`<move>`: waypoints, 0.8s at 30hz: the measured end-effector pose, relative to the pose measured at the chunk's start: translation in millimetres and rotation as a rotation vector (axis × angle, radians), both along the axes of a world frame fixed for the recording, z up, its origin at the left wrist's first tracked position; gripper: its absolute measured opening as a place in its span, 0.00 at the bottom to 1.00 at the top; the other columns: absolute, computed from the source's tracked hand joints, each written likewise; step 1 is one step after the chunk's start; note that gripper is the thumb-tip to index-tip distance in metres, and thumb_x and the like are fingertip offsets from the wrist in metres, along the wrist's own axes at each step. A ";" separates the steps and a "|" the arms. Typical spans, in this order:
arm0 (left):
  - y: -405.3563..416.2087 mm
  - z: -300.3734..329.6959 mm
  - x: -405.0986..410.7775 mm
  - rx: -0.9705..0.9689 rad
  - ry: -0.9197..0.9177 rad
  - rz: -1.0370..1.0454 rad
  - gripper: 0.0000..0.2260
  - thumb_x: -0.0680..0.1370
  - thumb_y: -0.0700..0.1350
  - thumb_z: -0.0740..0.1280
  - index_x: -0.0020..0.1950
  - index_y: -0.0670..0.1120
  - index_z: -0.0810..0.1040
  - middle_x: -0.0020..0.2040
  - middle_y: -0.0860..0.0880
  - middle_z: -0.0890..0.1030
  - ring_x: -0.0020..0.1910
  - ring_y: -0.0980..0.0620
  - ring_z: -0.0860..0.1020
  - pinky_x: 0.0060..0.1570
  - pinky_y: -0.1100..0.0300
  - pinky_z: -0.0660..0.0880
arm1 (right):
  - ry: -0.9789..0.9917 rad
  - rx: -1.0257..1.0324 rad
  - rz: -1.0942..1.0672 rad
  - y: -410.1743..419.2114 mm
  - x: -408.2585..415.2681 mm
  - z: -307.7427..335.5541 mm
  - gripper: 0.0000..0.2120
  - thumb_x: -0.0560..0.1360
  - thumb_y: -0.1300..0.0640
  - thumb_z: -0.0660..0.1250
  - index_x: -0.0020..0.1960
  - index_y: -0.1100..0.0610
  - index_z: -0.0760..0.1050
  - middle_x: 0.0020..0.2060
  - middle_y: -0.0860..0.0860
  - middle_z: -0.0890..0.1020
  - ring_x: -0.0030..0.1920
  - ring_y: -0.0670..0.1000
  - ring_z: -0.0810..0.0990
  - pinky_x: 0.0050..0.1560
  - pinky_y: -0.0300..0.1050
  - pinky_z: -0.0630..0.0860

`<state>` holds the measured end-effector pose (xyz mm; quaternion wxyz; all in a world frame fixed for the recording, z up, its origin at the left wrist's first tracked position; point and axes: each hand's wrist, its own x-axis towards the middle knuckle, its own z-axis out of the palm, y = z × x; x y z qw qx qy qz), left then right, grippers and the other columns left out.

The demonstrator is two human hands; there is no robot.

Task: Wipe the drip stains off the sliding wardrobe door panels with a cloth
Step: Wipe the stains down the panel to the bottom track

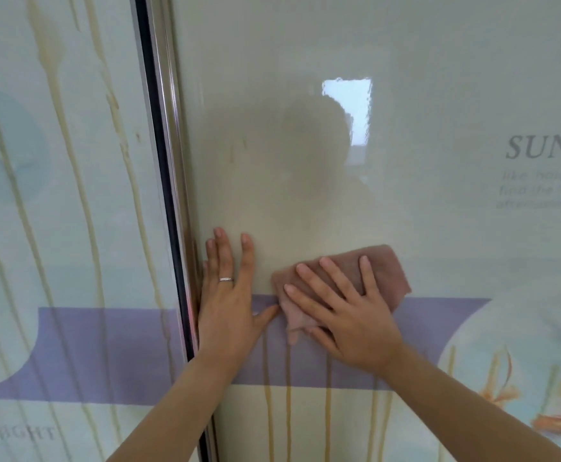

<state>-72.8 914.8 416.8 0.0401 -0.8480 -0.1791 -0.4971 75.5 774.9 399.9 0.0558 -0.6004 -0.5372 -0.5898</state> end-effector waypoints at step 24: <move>-5.2 6.5 -2.3 -0.024 -0.033 -0.022 0.52 0.61 0.58 0.76 0.76 0.44 0.51 0.76 0.39 0.48 0.74 0.42 0.48 0.72 0.58 0.40 | -0.027 0.110 -0.078 1.6 5.8 50.9 0.27 0.79 0.43 0.51 0.76 0.48 0.57 0.76 0.51 0.58 0.78 0.56 0.50 0.72 0.68 0.43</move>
